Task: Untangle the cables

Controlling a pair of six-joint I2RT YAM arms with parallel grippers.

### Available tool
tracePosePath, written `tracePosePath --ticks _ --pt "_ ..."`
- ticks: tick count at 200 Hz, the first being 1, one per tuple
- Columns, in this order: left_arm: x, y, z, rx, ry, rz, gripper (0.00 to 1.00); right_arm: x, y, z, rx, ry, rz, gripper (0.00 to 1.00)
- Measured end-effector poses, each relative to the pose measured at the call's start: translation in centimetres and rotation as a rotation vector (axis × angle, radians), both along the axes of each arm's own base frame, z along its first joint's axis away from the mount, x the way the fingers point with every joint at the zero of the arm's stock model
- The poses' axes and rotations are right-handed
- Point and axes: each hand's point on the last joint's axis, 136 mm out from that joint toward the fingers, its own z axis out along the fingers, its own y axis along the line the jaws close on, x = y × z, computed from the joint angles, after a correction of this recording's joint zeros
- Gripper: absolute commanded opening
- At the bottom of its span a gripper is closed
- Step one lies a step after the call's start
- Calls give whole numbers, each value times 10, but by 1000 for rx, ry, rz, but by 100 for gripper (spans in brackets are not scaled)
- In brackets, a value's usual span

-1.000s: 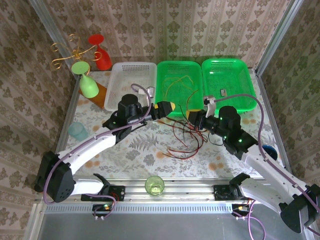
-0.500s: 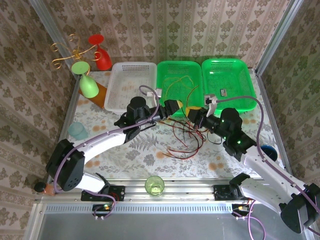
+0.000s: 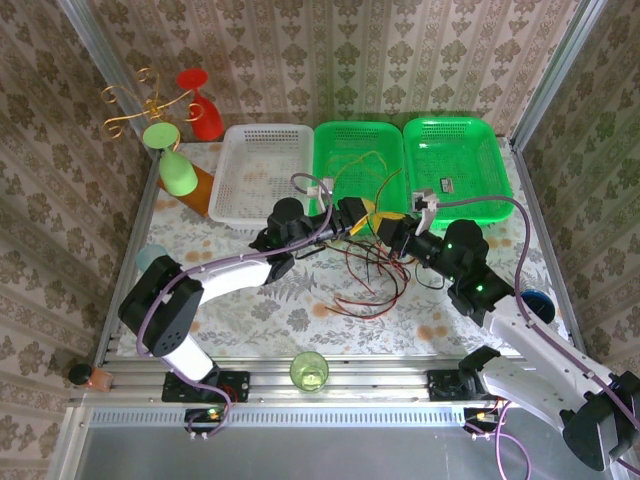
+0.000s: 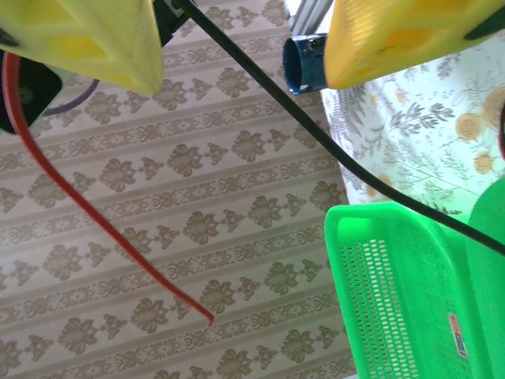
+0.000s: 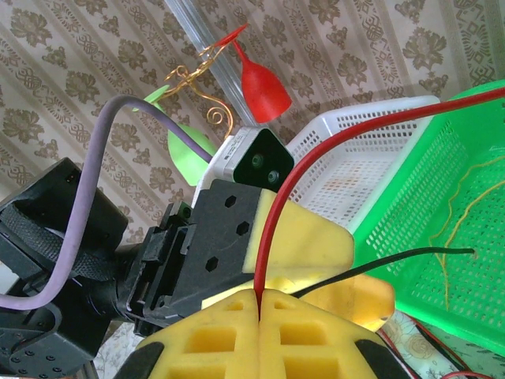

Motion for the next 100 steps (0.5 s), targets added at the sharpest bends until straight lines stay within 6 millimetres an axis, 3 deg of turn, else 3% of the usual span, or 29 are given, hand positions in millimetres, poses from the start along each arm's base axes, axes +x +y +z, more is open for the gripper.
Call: tracePosePath --ticks 27,45,70,100 --pt "0 -1 7 -22 -10 -2 21 0 0 0 0 0 -1 0" --pt "1 -1 12 -25 -31 3 11 -1 -2 1 2 -5 -4 0" --pt "3 -1 11 -11 -40 12 0 -2 -7 6 10 -19 -16 0" --pt "3 2 11 10 -49 22 0 -4 -13 13 18 -37 -32 0"
